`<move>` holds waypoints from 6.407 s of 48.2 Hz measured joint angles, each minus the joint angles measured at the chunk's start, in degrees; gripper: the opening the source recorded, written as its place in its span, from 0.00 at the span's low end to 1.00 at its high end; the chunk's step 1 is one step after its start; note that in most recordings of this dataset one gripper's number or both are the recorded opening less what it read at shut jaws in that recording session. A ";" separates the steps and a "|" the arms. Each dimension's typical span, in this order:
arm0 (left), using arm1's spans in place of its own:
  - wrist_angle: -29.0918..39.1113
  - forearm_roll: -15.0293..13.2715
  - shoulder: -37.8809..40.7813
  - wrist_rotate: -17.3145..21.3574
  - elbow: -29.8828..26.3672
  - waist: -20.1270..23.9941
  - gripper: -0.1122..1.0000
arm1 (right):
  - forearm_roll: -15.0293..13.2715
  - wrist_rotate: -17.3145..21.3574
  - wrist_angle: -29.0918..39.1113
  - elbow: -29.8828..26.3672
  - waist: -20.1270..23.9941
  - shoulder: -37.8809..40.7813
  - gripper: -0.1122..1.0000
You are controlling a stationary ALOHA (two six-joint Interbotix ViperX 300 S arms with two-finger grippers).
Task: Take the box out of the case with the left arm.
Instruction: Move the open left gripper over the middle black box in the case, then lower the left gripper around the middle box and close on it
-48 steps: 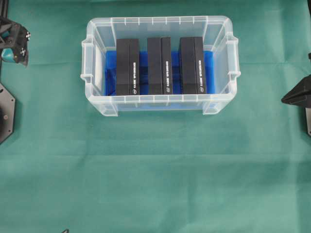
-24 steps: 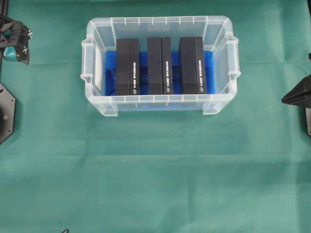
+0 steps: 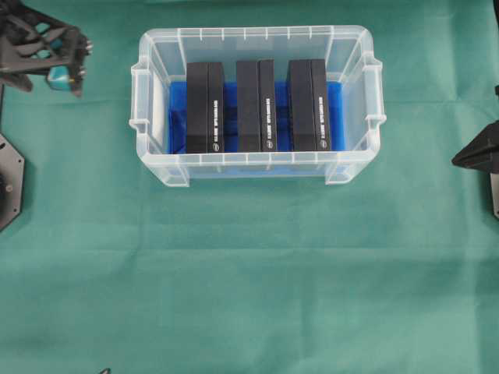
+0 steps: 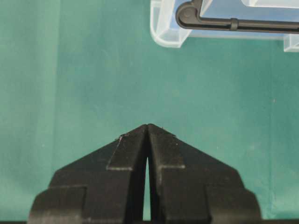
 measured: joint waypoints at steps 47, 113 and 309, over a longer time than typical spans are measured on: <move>-0.79 0.44 25.58 -7.56 -26.02 -9.32 0.98 | 0.00 -0.09 -0.09 0.00 0.00 0.09 0.12; -2.20 0.44 43.42 -8.35 -43.68 -10.20 0.98 | 0.00 0.00 0.00 0.09 0.00 0.26 0.12; -23.55 4.31 43.33 -14.85 -25.66 -10.81 0.80 | -1.23 -0.09 0.88 0.00 0.00 0.35 0.12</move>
